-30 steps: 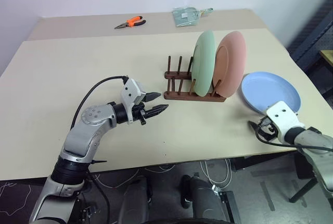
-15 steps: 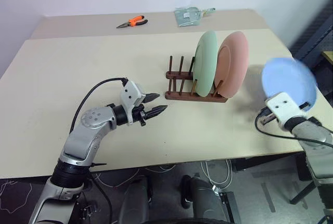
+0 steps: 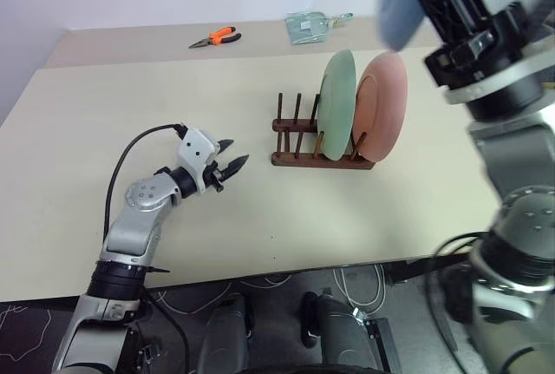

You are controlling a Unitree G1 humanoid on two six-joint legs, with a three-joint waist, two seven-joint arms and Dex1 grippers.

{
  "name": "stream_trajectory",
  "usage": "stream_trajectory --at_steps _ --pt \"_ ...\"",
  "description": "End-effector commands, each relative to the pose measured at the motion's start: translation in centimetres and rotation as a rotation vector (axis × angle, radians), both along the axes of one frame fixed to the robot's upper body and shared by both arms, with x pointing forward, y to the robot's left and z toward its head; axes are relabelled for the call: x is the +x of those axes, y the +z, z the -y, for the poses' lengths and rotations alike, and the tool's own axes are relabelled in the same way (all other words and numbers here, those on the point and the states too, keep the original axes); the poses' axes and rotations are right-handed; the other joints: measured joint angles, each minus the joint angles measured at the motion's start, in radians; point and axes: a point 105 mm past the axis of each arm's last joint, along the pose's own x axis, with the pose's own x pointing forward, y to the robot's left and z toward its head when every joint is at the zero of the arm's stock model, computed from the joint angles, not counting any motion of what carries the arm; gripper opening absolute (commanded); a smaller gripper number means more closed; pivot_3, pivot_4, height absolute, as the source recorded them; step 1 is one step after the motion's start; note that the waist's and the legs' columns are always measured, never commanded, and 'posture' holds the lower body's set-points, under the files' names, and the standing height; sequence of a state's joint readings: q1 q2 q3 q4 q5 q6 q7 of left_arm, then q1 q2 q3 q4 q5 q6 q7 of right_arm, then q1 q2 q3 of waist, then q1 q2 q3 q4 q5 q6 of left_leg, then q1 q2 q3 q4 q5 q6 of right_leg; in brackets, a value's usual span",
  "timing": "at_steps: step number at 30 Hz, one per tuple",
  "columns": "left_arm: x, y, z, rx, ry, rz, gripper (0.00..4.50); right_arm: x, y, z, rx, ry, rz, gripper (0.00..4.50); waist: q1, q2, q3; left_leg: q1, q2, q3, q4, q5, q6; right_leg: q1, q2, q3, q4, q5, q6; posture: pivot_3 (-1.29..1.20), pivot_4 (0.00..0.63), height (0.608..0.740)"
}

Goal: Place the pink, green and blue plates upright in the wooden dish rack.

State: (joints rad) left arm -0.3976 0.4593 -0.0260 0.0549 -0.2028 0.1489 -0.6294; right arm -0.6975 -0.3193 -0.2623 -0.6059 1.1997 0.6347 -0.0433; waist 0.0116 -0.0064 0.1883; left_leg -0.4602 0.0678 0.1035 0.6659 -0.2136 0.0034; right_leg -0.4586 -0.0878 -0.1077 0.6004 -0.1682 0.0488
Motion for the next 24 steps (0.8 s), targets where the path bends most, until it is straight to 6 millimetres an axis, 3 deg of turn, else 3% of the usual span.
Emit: stream_trajectory --at_steps 1,5,9,24 --pt "0.3 1.3 -0.8 0.0 0.029 0.064 2.43 -0.7 -0.6 -2.4 0.059 0.124 -0.087 0.04 0.0 0.0 0.0 0.0 0.0 0.001 0.0 0.0 0.0 0.0 0.0 0.0 0.0 0.0 0.0 0.0 0.15 0.74" --pt "0.2 1.1 -0.9 0.001 0.033 0.066 2.43 0.2 -3.2 -5.2 0.047 0.216 -0.24 0.04 -0.001 0.0 0.0 -0.001 0.0 0.001 0.0 0.0 0.0 0.0 0.0 0.0 0.0 0.0 0.0 0.0 0.15 0.74" --pt "0.1 0.9 -0.8 -0.003 0.032 0.059 2.43 1.1 -4.5 -6.0 0.044 0.234 -0.319 0.04 -0.002 0.0 0.0 -0.001 0.0 0.001 0.0 0.0 0.0 -0.001 0.0 0.0 0.0 0.0 0.001 0.0 0.15 0.74" --pt "-0.7 0.4 0.0 -0.01 0.003 0.035 2.43 6.3 -9.2 -4.1 -0.072 0.079 -0.517 0.04 -0.003 0.0 0.0 0.0 0.0 0.001 0.0 0.0 0.0 -0.001 0.0 0.0 0.0 0.0 0.0 0.0 0.15 0.74"
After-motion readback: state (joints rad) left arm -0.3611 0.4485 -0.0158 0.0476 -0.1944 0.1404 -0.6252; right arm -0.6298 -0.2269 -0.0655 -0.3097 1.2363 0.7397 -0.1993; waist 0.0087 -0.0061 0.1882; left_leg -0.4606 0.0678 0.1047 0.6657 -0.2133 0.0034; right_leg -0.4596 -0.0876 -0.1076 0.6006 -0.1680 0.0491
